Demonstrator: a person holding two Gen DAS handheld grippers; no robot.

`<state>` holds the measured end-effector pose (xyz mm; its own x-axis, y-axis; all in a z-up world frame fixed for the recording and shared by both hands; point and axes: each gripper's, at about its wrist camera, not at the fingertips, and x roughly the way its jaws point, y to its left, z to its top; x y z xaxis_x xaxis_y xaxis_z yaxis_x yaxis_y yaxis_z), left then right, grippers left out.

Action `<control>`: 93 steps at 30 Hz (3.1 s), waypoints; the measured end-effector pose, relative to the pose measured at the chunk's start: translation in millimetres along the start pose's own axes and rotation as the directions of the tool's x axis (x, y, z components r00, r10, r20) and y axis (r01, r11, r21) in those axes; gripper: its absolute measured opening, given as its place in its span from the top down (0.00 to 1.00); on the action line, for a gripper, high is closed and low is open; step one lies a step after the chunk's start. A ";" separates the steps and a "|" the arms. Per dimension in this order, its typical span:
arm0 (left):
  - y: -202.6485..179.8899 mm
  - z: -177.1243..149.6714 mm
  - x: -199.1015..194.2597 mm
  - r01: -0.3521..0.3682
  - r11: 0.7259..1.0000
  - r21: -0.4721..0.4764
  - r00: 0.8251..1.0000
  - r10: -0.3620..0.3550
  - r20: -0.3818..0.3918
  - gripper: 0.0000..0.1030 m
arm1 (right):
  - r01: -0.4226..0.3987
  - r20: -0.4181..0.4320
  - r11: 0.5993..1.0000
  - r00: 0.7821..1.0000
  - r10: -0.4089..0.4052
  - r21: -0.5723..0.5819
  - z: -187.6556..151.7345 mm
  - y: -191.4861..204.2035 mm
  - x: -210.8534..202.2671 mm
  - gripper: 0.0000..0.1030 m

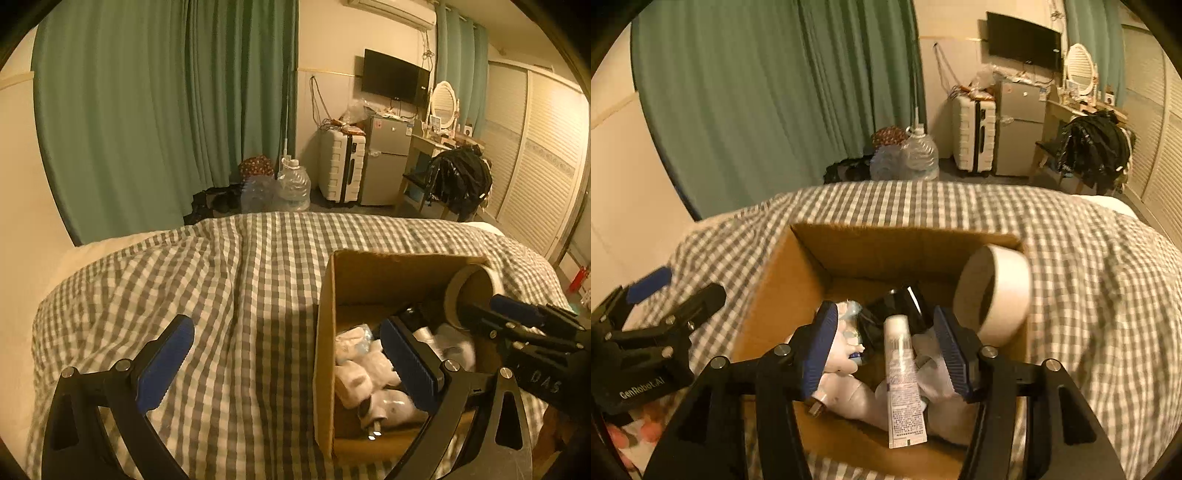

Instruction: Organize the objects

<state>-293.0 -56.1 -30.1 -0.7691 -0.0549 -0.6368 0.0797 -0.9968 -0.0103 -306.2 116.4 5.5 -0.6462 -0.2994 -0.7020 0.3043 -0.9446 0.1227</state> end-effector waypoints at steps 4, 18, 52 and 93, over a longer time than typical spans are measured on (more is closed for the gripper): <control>-3.4 11.2 -39.9 -0.009 1.000 0.017 0.999 0.008 0.052 0.00 | 0.007 0.049 1.000 0.999 -0.007 -0.001 9.4 4.1 -39.5 0.39; -17.0 45.9 -173.6 0.027 0.999 0.027 0.963 -0.033 0.269 0.00 | 0.060 0.346 0.998 0.937 -0.053 -0.009 29.9 25.1 -214.4 0.11; -53.6 -67.6 -138.9 -0.053 0.995 0.081 0.919 0.017 0.393 0.00 | 0.231 0.447 0.973 0.872 -0.197 -0.021 -98.8 -19.4 -161.3 0.02; -51.6 -78.7 -115.7 -0.051 0.996 0.074 0.956 0.027 0.292 0.00 | 0.238 0.413 0.971 0.887 -0.207 -0.024 -105.4 -16.3 -143.8 0.02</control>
<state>-158.3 6.4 -16.6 -0.9183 -0.0968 -0.3839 0.0719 -0.9943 0.0788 -144.4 189.0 30.5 -0.9250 -0.1254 -0.3587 0.1588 -0.9852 -0.0650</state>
